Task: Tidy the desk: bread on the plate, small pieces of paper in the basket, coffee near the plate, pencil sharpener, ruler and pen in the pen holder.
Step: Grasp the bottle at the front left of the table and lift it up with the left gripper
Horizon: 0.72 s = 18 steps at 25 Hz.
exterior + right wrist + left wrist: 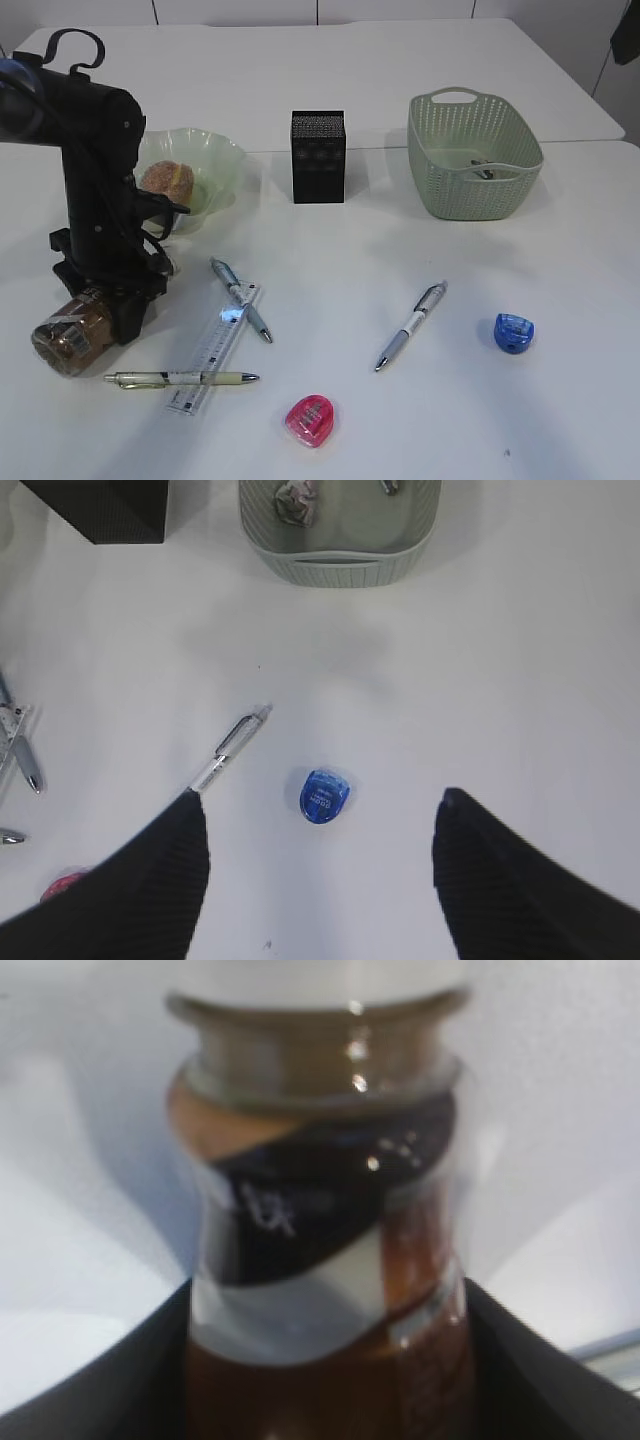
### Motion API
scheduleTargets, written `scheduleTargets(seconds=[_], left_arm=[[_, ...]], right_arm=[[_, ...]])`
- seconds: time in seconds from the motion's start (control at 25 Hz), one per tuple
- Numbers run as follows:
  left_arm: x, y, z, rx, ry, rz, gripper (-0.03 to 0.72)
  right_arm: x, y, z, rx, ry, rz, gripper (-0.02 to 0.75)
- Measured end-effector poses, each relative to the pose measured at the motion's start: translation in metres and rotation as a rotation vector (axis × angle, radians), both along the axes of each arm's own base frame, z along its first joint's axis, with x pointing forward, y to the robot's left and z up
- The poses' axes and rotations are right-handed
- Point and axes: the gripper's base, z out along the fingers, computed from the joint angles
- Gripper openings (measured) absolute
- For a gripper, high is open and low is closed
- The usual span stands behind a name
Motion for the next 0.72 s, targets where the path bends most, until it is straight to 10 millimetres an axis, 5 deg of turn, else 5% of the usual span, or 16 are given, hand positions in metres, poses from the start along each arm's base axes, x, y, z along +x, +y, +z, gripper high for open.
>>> scheduleTargets(seconds=[0.2,0.72], left_arm=[[0.003,0.000,0.004,0.003,-0.014,-0.006,0.364],[0.013,-0.011,0.024,-0.091,-0.085,0.096,0.356]], right_arm=[[0.000,0.000,0.000,-0.004,0.000,-0.001,0.546],[0.000,-0.001,0.000,-0.008,-0.001,-0.002,0.545]])
